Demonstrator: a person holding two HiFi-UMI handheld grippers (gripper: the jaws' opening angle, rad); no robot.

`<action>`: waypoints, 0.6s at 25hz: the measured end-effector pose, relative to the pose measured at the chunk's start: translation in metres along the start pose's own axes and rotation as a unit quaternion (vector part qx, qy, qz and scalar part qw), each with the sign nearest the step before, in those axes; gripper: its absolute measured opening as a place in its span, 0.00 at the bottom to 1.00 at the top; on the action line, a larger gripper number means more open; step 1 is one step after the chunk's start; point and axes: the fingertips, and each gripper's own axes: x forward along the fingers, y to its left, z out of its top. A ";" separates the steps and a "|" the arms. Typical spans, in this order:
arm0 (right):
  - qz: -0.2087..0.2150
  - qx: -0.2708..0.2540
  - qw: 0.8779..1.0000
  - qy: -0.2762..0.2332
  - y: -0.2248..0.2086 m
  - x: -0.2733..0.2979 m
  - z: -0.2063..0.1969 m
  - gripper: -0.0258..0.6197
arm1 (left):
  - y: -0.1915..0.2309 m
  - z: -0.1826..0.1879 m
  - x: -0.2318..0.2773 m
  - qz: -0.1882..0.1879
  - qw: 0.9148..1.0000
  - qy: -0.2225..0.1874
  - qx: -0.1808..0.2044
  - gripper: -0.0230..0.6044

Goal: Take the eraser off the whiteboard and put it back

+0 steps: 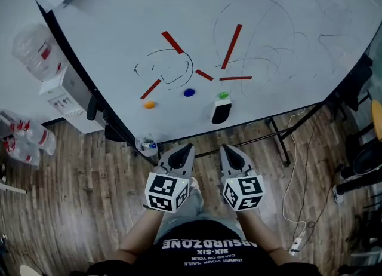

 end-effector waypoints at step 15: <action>-0.007 0.000 1.000 0.002 0.009 -0.024 -0.004 0.04 | -0.015 -0.009 -0.017 -0.004 1.000 0.003 0.002 0.05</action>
